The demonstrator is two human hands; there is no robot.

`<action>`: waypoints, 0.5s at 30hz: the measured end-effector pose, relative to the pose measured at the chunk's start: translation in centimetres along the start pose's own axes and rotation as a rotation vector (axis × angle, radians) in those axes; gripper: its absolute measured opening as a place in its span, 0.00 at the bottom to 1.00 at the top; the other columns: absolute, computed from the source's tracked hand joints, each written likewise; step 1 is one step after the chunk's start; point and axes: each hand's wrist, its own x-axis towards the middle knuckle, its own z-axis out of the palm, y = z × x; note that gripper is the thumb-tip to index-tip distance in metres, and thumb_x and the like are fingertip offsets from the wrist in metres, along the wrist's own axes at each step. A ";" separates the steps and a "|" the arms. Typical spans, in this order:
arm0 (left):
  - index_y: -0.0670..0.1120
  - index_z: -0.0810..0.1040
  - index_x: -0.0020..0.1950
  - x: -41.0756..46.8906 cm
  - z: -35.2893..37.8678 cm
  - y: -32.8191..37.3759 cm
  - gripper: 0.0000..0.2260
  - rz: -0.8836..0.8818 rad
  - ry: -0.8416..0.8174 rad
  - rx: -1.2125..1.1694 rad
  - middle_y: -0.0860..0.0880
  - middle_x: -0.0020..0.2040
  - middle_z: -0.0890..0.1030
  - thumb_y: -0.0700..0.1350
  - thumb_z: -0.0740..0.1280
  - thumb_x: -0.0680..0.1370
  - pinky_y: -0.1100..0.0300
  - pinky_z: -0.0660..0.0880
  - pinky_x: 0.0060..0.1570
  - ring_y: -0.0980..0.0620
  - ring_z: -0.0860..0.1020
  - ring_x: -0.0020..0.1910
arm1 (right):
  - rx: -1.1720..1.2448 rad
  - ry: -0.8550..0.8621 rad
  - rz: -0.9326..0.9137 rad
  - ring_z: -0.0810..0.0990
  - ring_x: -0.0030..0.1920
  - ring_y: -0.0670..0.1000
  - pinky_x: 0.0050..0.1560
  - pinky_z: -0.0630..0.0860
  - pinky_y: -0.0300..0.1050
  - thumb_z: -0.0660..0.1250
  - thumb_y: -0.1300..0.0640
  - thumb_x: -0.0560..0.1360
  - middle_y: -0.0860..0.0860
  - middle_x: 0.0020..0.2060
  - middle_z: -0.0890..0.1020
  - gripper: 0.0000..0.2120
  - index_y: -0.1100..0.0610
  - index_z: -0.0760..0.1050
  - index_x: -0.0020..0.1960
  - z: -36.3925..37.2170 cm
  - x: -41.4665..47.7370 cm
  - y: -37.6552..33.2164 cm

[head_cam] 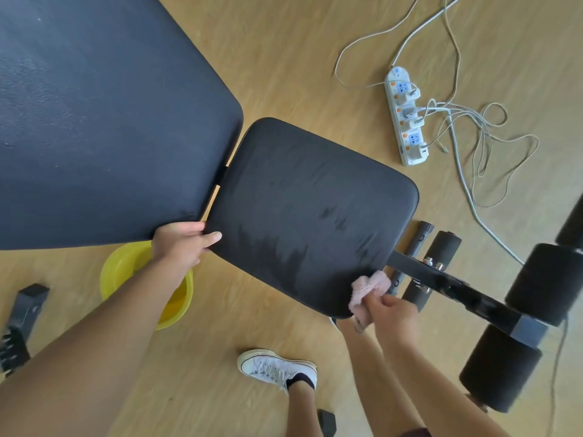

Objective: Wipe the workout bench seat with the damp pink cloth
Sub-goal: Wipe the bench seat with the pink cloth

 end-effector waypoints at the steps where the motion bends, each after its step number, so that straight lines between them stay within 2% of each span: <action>1: 0.42 0.81 0.68 -0.1 0.0 0.0 0.26 0.002 -0.001 -0.001 0.45 0.52 0.84 0.39 0.80 0.71 0.48 0.82 0.54 0.44 0.84 0.46 | -0.003 -0.019 0.003 0.70 0.27 0.50 0.26 0.69 0.34 0.68 0.60 0.81 0.62 0.33 0.75 0.19 0.74 0.74 0.39 -0.4 0.6 -0.1; 3: 0.42 0.81 0.68 -0.1 0.0 0.0 0.25 0.003 -0.001 -0.002 0.44 0.55 0.85 0.39 0.80 0.71 0.49 0.82 0.53 0.44 0.85 0.46 | -0.038 0.039 -0.073 0.73 0.32 0.52 0.36 0.71 0.43 0.71 0.56 0.79 0.60 0.34 0.79 0.13 0.64 0.82 0.40 -1.7 2.7 -2.7; 5: 0.42 0.81 0.67 0.1 -0.1 0.0 0.25 0.005 0.002 0.002 0.44 0.53 0.85 0.39 0.80 0.71 0.50 0.82 0.51 0.44 0.85 0.46 | 0.018 0.158 -0.106 0.67 0.32 0.54 0.32 0.68 0.45 0.71 0.53 0.77 0.58 0.32 0.73 0.12 0.59 0.79 0.38 -2.6 4.3 -5.3; 7: 0.42 0.82 0.67 0.2 -0.1 0.0 0.25 0.009 -0.003 0.002 0.45 0.51 0.84 0.39 0.80 0.71 0.50 0.83 0.51 0.44 0.85 0.46 | 0.053 0.212 -0.171 0.65 0.32 0.53 0.32 0.65 0.44 0.71 0.51 0.75 0.57 0.31 0.69 0.14 0.62 0.80 0.39 -1.9 4.0 -5.5; 8: 0.42 0.81 0.67 0.2 0.0 0.0 0.25 0.011 -0.004 0.002 0.46 0.51 0.84 0.39 0.81 0.71 0.49 0.83 0.51 0.44 0.85 0.46 | 0.075 0.202 -0.166 0.67 0.33 0.53 0.34 0.65 0.45 0.71 0.50 0.74 0.57 0.31 0.71 0.19 0.68 0.79 0.41 -1.1 3.6 -4.1; 10: 0.41 0.81 0.67 0.3 -0.1 -0.1 0.25 0.016 -0.001 -0.001 0.46 0.51 0.84 0.39 0.81 0.71 0.49 0.83 0.52 0.44 0.85 0.46 | 0.139 0.163 -0.059 0.71 0.34 0.53 0.31 0.68 0.41 0.70 0.51 0.75 0.57 0.30 0.74 0.21 0.71 0.77 0.41 0.8 1.7 -0.8; 12: 0.42 0.82 0.67 0.3 -0.1 -0.2 0.25 0.023 -0.010 -0.001 0.46 0.51 0.84 0.39 0.81 0.70 0.50 0.83 0.50 0.44 0.85 0.46 | 0.184 0.150 0.045 0.73 0.34 0.54 0.28 0.69 0.39 0.68 0.55 0.77 0.54 0.27 0.77 0.18 0.67 0.75 0.35 3.0 -0.3 3.2; 15: 0.42 0.82 0.67 0.3 -0.2 -0.1 0.25 0.025 -0.014 0.002 0.47 0.50 0.83 0.39 0.81 0.71 0.53 0.82 0.45 0.45 0.85 0.45 | 0.286 0.068 0.173 0.80 0.36 0.55 0.39 0.76 0.46 0.67 0.57 0.79 0.53 0.29 0.87 0.17 0.63 0.81 0.34 6.9 -3.1 5.9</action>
